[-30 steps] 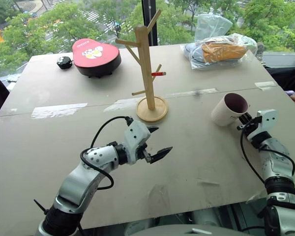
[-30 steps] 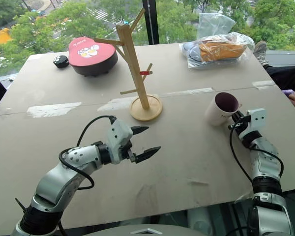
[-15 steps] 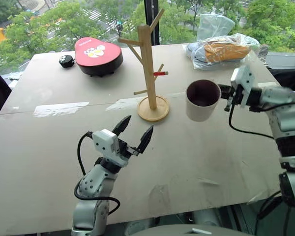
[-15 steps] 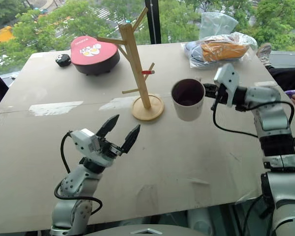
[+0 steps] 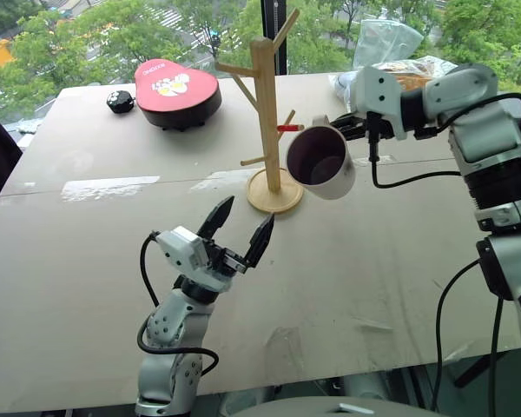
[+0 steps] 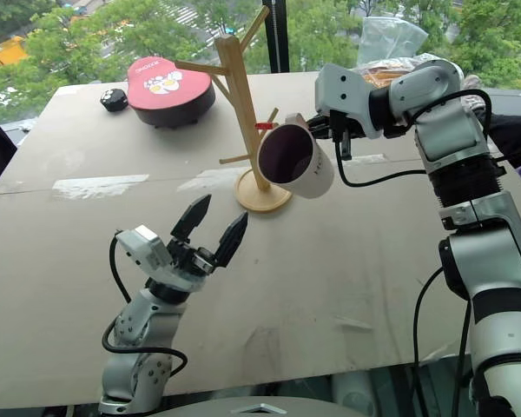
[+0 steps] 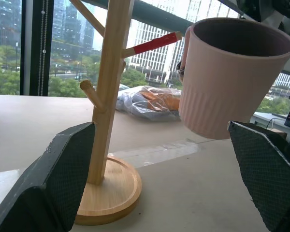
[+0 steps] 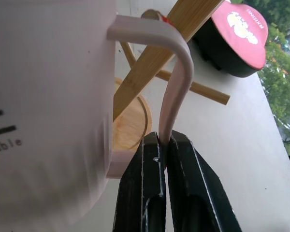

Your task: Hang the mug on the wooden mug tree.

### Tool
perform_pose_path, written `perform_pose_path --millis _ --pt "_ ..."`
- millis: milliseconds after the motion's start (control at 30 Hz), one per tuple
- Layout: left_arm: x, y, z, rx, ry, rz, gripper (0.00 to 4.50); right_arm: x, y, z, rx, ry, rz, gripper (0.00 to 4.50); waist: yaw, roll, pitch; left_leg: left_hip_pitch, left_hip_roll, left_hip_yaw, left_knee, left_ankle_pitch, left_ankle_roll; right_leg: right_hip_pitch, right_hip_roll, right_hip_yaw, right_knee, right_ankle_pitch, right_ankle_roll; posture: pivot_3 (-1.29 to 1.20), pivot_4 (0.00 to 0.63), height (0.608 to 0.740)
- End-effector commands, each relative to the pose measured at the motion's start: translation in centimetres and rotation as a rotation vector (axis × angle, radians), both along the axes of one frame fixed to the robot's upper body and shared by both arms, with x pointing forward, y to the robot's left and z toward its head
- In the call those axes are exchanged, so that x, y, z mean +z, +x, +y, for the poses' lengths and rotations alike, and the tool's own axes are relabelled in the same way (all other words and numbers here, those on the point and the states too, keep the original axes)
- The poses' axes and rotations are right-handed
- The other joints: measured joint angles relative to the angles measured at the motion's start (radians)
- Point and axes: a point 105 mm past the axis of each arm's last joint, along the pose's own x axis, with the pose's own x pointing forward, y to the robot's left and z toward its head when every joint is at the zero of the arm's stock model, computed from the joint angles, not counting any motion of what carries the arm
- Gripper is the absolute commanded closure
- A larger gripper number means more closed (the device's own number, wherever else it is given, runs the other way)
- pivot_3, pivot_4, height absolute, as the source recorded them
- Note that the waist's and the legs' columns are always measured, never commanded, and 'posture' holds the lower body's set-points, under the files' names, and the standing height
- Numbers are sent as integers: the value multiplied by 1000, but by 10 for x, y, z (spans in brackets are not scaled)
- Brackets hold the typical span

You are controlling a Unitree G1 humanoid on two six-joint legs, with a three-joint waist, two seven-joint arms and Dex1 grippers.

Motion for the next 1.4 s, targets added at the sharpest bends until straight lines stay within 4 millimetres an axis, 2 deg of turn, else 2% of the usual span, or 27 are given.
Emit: perform_pose_path --millis 33,333,500,633,700,800,900,1000,1067,1100,1233,1300,1400 --pt "6 -5 -4 -13 13 -41 0 26 0 12 33 3 -88 4488 -1 0 0 0 0 0 0 0 0 0 0 0 0 0 0 0 150 740" --pt "3 -5 -7 -12 22 -37 0 45 9 35 22 35 -166 4488 -4 0 0 0 0 0 0 0 0 -1 0 0 1 0 0 0 150 740" --pt "2 -5 -7 -10 22 -34 0 46 9 35 21 46 -163 2921 -5 0 0 0 0 0 0 0 0 -1 0 0 2 0 0 0 150 740" --pt "2 -5 -7 -13 24 -33 0 49 10 29 -1 77 -151 1068 -9 0 0 0 0 0 0 0 0 -1 0 0 2 0 0 0 150 740" --pt "2 -4 -7 -11 29 -30 0 46 12 15 -39 106 -120 220 -9 0 0 0 0 0 0 0 0 -1 0 0 2 0 0 0 150 740" --pt "-2 -4 -6 -8 49 -11 0 36 13 -7 -97 173 -40 99 -1 -1 -1 0 0 0 0 0 0 -1 0 -1 2 0 0 0 150 740" --pt "-13 -7 -4 -20 149 25 0 -8 -3 -38 -62 194 91 99 3 -1 -1 0 0 0 1 0 0 0 0 0 2 0 0 0 150 740" --pt "-29 -6 4 -5 233 95 0 -54 -15 -69 -161 306 222 99 3 -2 -2 0 0 -2 0 0 0 1 -1 -3 1 0 0 0 150 740" --pt "-38 -7 8 3 265 140 0 -71 -23 -79 -216 360 269 99 1 -1 -1 0 -1 1 1 0 0 -1 -1 0 3 0 0 0 150 740" --pt "-48 -8 11 4 296 190 0 -88 -30 -84 -242 382 293 99 -3 0 0 0 -1 1 1 0 0 -1 -1 0 3 0 0 0 150 740" --pt "-83 -20 19 0 397 349 0 -132 -61 -89 -302 504 357 99 -7 -1 -2 2 1 3 0 0 0 -1 1 3 5 0 0 0 150 740" --pt "-100 -29 25 8 445 421 0 -149 -78 -88 -382 647 362 99 -5 -2 -3 3 2 2 -1 0 0 0 1 2 4 0 0 0 150 740" --pt "-108 -36 30 5 464 454 0 -165 -95 -87 -517 783 351 99 3 0 -5 4 1 2 0 0 0 1 1 2 5 0 0 0 150 740"
